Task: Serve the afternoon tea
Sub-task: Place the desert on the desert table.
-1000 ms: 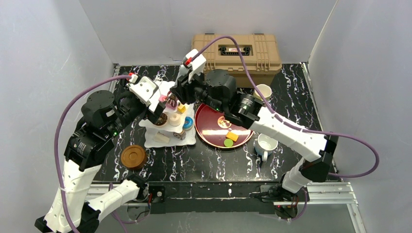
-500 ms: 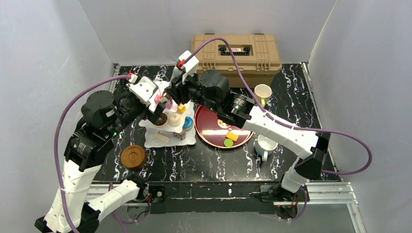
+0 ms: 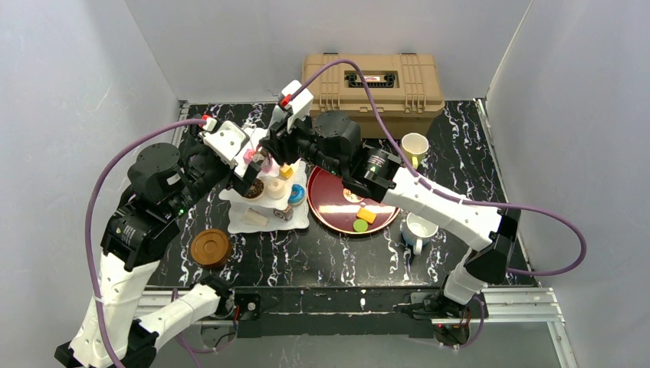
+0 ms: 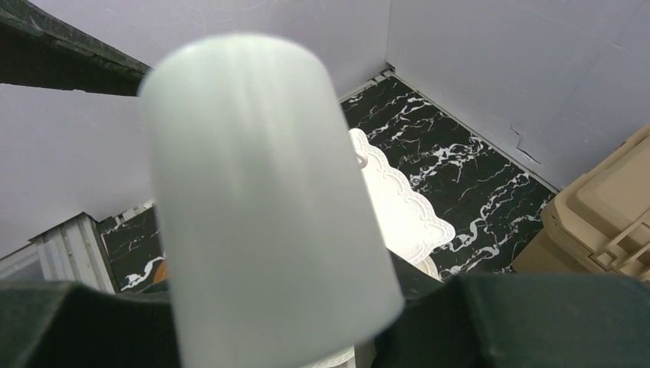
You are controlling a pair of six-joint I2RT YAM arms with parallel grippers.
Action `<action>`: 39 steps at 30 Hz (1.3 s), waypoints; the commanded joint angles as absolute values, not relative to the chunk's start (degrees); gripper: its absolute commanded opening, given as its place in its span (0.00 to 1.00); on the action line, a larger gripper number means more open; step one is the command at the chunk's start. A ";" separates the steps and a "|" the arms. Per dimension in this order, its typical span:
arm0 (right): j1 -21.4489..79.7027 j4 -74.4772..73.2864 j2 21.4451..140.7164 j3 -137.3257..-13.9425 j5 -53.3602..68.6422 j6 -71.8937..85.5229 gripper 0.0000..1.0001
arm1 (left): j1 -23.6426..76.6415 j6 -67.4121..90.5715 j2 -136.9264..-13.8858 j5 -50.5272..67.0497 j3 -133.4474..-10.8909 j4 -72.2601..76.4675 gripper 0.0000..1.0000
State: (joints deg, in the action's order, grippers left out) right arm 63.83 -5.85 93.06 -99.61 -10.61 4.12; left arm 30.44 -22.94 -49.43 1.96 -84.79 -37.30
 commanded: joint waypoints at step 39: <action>49.98 -1.79 69.84 -68.01 -29.41 5.65 0.49 | 30.34 -22.72 -50.10 3.43 -86.13 -36.91 0.94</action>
State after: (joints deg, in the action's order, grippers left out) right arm 53.04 -5.08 71.83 -71.07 -25.89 3.27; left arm 30.44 -22.94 -49.91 2.57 -84.82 -37.32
